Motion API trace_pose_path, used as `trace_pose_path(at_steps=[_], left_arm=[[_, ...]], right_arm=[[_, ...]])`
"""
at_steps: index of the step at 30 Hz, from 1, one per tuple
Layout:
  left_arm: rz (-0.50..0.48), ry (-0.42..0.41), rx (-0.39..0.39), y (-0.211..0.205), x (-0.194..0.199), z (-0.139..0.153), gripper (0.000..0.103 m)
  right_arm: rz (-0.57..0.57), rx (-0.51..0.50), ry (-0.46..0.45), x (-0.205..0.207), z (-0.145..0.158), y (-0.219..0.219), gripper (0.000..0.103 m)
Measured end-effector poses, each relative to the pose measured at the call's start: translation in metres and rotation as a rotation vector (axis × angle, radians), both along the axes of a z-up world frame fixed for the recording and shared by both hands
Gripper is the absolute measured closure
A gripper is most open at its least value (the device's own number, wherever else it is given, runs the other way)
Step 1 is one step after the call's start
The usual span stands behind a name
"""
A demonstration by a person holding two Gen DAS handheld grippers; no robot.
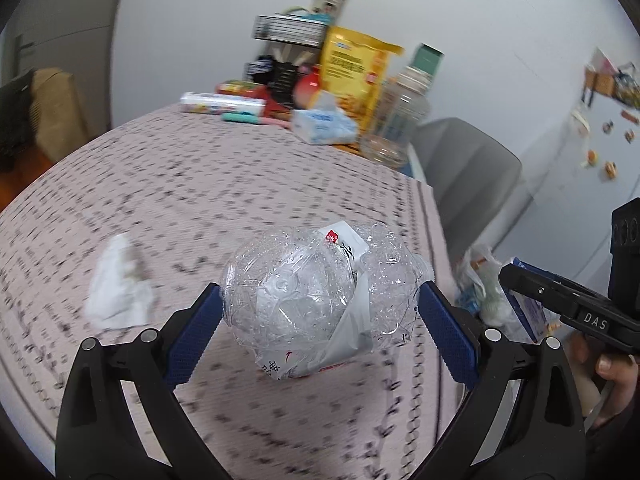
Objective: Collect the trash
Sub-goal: 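Carry the plastic bag and tissue pack with both grippers over the bin, then open both grippers to drop the bag and tissue pack into the bin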
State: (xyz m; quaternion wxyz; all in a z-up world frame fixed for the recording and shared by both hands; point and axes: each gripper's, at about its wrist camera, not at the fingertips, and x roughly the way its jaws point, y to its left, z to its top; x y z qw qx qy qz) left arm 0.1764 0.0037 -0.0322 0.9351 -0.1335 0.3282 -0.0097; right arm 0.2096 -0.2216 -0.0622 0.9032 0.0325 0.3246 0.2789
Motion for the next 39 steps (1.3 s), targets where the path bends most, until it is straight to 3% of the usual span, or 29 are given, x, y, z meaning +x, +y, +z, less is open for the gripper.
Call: trace_pose_path(at_steps=[11, 21, 24, 28, 39], left_arm=[[-0.197, 0.033, 0.047, -0.103, 0.05, -0.004, 0.007], [-0.336, 0.11, 0.084, -0.193, 0.085, -0.029, 0.007], [-0.362, 0.131, 0.096, -0.216, 0.095, -0.036, 0.007], [-0.401, 0.164, 0.116, -0.244, 0.103, -0.048, 0.007], [-0.485, 0.235, 0.144, -0.299, 0.11, -0.08, 0.007]], right_arm=[[-0.233, 0.041, 0.073, 0.018, -0.043, -0.119, 0.055], [-0.403, 0.063, 0.177, 0.037, -0.117, -0.203, 0.055], [-0.451, 0.089, 0.194, 0.041, -0.136, -0.223, 0.048], [-0.449, 0.131, 0.202, 0.04, -0.152, -0.238, 0.022], [-0.579, 0.205, 0.23, -0.007, -0.178, -0.303, 0.019]])
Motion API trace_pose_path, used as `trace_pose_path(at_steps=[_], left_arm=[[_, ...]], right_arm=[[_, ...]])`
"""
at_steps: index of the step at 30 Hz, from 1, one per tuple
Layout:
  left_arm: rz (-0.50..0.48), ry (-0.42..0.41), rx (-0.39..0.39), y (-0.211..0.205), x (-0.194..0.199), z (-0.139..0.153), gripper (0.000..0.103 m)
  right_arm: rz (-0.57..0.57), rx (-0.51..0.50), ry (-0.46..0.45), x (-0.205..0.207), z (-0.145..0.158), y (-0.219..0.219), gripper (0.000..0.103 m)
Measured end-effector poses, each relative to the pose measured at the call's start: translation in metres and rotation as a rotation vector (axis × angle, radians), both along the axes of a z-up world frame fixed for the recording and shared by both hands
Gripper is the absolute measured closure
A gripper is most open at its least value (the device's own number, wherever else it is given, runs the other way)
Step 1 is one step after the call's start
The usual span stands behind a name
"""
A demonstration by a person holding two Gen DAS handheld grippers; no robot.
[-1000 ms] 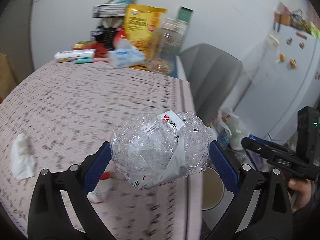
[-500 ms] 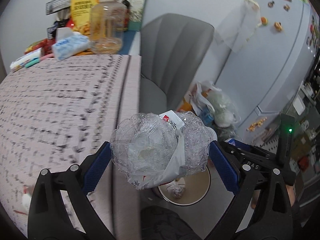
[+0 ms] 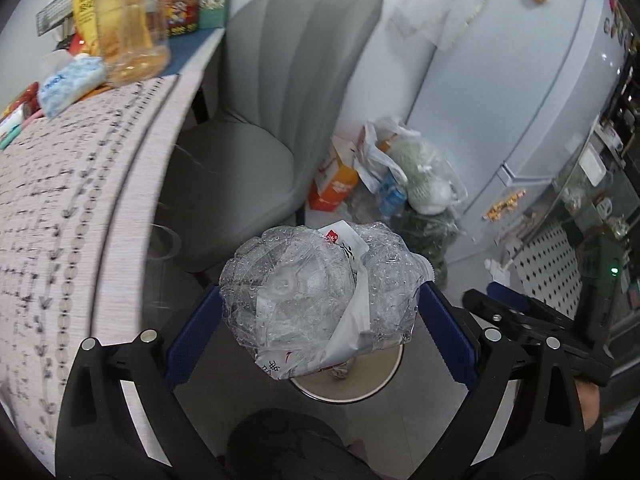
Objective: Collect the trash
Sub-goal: 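Open both grippers to drop the bag and tissue pack into the bin, then move both grippers back over the table toward the red-white wrapper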
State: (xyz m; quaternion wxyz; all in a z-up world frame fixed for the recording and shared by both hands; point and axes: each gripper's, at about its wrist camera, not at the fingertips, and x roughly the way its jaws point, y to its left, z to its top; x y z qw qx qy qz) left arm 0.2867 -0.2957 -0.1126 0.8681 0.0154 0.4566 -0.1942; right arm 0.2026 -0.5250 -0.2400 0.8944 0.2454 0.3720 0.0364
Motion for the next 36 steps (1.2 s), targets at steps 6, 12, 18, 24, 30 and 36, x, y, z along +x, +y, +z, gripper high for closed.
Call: trace_pose_path(at_steps=[6, 12, 18, 24, 30, 36], left_arm=[[-0.045, 0.034, -0.003, -0.027, 0.002, -0.013, 0.007], [-0.055, 0.043, -0.022, -0.031, 0.002, -0.011, 0.006], [-0.013, 0.011, -0.039, -0.004, -0.006, 0.007, 0.006], [0.041, -0.033, -0.049, 0.038, -0.022, 0.028, 0.006], [0.165, -0.081, -0.091, 0.098, -0.042, 0.049, 0.006], [0.263, -0.126, -0.113, 0.152, -0.064, 0.066, 0.006]], right_arm=[[-0.065, 0.012, 0.004, -0.026, -0.004, -0.027, 0.019], [-0.077, 0.011, -0.003, -0.033, 0.001, -0.032, 0.019], [-0.051, 0.015, -0.004, -0.032, 0.004, -0.018, 0.019], [-0.009, 0.01, -0.008, -0.03, 0.011, 0.003, 0.019], [0.045, -0.01, -0.029, -0.03, 0.028, 0.031, 0.018], [0.114, -0.028, -0.054, -0.029, 0.047, 0.069, 0.014]])
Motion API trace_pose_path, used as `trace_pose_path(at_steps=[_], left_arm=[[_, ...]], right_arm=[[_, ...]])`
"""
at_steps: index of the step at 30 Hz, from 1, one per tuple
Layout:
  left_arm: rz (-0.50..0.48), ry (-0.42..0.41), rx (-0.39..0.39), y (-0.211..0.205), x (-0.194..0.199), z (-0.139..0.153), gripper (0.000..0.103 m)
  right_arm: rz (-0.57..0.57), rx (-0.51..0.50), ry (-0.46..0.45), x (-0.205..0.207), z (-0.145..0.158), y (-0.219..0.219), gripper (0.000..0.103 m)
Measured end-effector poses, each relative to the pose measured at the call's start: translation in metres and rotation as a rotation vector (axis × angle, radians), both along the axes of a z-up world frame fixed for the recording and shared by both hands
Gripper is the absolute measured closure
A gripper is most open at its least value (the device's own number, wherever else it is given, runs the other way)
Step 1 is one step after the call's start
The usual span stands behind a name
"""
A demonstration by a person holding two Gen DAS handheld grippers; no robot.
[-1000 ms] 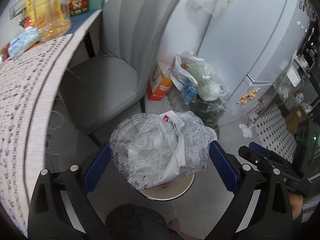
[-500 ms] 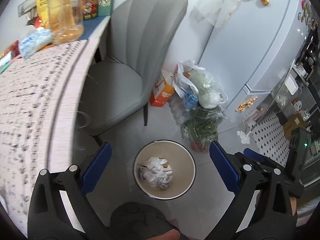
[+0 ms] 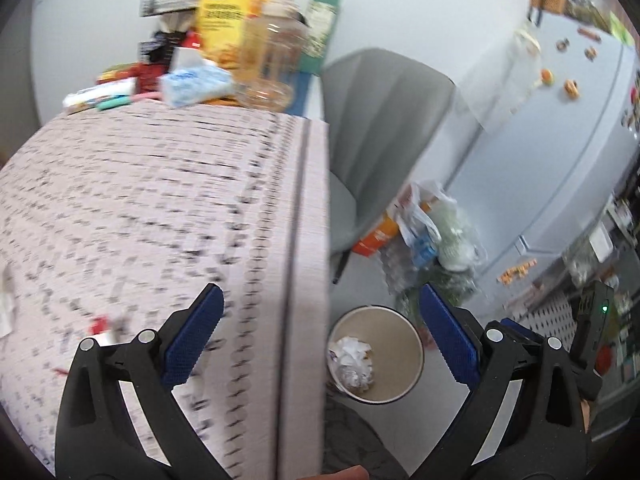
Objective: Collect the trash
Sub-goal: 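Move both grippers back over the table toward the red-white wrapper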
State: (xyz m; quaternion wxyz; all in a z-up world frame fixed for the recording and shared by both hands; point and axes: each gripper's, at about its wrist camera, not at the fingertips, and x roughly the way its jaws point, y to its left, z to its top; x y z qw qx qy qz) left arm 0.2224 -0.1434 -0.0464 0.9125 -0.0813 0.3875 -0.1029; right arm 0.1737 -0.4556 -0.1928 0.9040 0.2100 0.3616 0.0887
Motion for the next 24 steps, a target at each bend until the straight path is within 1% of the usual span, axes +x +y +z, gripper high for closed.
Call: trace_pose_path(at_steps=[5, 9, 17, 24], left_arm=[[0.082, -0.032, -0.03, 0.042, -0.019, 0.009, 0.006], [0.119, -0.046, -0.05, 0.067, -0.032, 0.011, 0.006], [0.191, -0.087, -0.085, 0.12, -0.064, 0.018, 0.006], [0.279, -0.104, -0.107, 0.173, -0.093, 0.018, 0.006]], right_arm=[[0.051, -0.035, -0.038, 0.0, 0.023, 0.04, 0.007], [0.08, -0.051, -0.067, -0.002, 0.039, 0.066, 0.008], [0.196, -0.113, -0.105, -0.01, 0.069, 0.136, 0.008], [0.294, -0.149, -0.119, -0.018, 0.077, 0.192, 0.008]])
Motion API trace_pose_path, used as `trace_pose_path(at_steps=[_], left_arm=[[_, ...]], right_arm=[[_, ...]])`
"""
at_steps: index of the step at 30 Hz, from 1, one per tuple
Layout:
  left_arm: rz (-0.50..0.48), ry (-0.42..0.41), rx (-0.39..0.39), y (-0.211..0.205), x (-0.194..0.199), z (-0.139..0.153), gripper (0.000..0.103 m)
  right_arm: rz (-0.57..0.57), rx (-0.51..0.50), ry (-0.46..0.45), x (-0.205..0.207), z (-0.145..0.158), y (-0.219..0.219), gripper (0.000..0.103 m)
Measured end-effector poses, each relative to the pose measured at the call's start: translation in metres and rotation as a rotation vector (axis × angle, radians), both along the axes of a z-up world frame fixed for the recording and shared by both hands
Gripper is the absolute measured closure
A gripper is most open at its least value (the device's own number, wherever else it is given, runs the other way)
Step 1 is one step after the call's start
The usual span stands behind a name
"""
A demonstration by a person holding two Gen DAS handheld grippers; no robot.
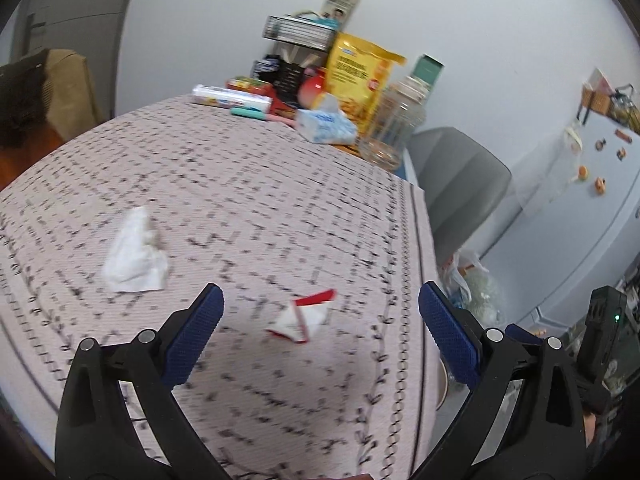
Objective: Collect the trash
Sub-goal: 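Move both grippers back over the table toward the red-white wrapper, then grasp the red and white paper wrapper with the right gripper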
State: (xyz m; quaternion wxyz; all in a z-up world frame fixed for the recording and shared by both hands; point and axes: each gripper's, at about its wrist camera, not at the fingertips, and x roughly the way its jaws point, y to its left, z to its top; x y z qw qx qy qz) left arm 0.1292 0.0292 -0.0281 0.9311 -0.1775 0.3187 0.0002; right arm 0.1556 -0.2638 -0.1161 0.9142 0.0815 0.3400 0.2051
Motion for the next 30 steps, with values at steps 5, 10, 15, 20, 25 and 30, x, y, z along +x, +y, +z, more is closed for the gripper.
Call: trace_pose_path(at_steps=[5, 10, 15, 20, 25, 30], left_arm=[[0.057, -0.007, -0.01, 0.029, -0.015, -0.002, 0.006], [0.111, -0.001, -0.02, 0.054, -0.03, -0.009, 0.006], [0.157, 0.01, -0.024, 0.076, -0.041, -0.015, 0.006], [0.206, 0.031, -0.033, 0.095, -0.049, -0.027, 0.006], [0.236, 0.049, -0.036, 0.109, -0.048, -0.038, 0.006], [0.242, 0.073, -0.033, 0.116, -0.038, -0.049, 0.006]], right_arm=[[0.084, -0.041, 0.004, -0.002, 0.0, 0.04, 0.008], [0.173, -0.073, 0.01, -0.002, -0.003, 0.078, 0.008], [0.244, -0.105, 0.022, 0.001, -0.008, 0.117, 0.008], [0.325, -0.168, 0.019, 0.012, -0.019, 0.158, 0.008], [0.391, -0.229, 0.024, 0.026, -0.025, 0.189, 0.009], [0.425, -0.268, 0.044, 0.04, -0.033, 0.211, 0.02]])
